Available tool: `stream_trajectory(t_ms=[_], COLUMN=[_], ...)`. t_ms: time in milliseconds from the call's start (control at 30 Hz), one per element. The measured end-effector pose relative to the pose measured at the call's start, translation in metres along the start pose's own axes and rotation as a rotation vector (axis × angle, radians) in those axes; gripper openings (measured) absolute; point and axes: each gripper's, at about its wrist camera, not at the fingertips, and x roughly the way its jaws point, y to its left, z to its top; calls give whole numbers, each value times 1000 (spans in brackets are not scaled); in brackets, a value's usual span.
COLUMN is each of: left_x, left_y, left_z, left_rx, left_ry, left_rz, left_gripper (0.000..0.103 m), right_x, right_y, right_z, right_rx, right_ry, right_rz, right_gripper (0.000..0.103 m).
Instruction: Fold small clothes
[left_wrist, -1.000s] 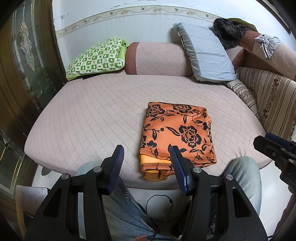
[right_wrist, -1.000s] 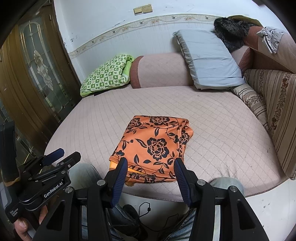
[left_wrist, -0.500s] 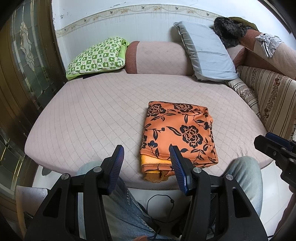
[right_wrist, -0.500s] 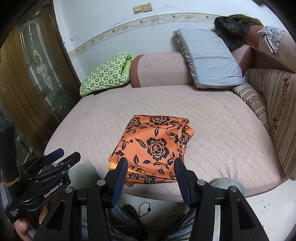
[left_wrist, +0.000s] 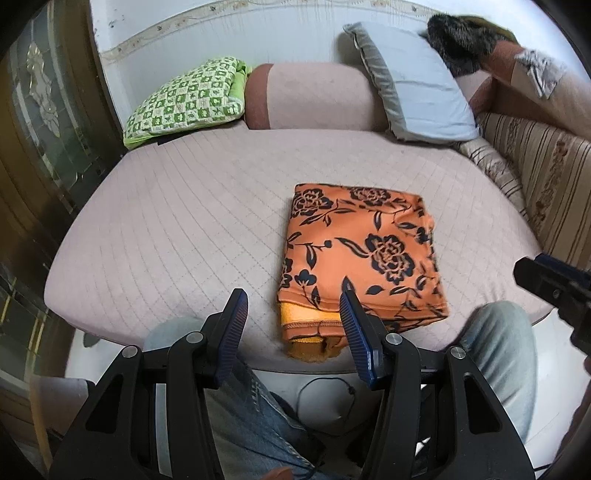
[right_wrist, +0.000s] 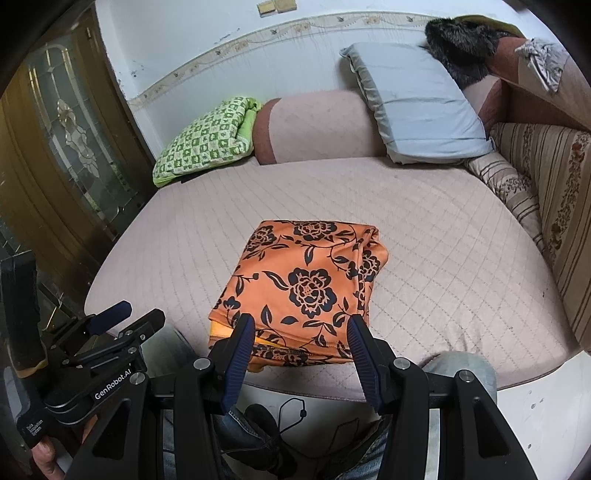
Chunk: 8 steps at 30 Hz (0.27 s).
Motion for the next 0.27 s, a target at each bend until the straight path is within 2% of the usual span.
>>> stream_trajectory(t_ms=[267], left_x=[40], left_y=[-11], left_z=[22], left_rx=[65], left_ry=[11], left_rz=[8], left_gripper=[52], right_x=[35], right_y=[-24], right_z=[12], right_rx=[31], right_ry=[34], right_rz=[-26], right_gripper=[50])
